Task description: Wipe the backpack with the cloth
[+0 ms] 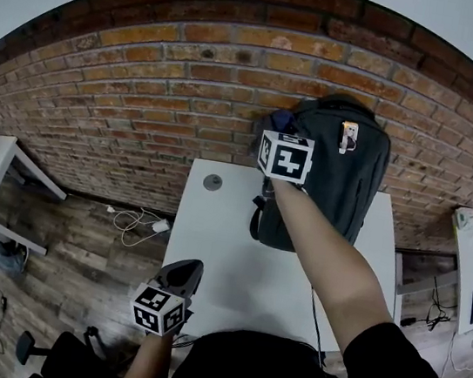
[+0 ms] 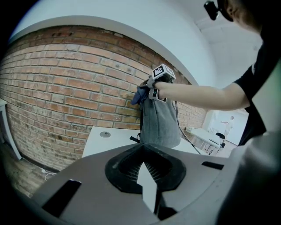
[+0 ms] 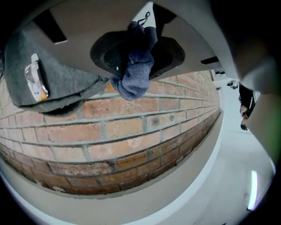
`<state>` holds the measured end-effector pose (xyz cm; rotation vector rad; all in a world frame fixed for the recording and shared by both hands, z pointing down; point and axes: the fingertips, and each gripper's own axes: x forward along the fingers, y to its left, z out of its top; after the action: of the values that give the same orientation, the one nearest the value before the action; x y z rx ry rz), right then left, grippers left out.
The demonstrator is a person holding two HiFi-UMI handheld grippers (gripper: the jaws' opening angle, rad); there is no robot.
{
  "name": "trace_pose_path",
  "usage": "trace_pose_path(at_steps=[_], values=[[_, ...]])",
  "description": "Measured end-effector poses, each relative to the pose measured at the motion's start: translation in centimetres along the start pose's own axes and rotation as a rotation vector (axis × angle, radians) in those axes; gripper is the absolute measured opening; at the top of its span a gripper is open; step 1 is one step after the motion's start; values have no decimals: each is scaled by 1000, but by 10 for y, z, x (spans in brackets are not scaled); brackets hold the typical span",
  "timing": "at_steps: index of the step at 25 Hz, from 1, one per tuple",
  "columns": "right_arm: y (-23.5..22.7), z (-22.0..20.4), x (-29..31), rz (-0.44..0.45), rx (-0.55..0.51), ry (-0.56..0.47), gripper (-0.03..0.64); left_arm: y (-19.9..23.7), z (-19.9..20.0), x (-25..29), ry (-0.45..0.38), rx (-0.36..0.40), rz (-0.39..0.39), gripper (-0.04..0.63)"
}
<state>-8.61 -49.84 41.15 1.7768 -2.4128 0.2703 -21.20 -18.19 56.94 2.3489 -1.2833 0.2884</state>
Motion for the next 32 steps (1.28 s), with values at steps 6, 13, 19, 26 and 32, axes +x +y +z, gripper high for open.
trace_pose_path(at_steps=[6, 13, 19, 26, 32], values=[[-22, 38, -31, -19, -126, -130, 103, -2, 5, 5, -5, 10, -15, -3], [-68, 57, -112, -89, -263, -284, 101, -7, 11, 14, -1, 39, -39, -3], [-130, 35, -182, -202, -242, -282, 103, -19, 25, 24, -15, 72, -74, -3], [-175, -10, -246, -314, -265, -216, 101, -36, 35, 33, -24, 99, -109, -3], [-166, -62, -279, -304, -288, -125, 103, -52, 26, 36, 0, 102, -146, -3]])
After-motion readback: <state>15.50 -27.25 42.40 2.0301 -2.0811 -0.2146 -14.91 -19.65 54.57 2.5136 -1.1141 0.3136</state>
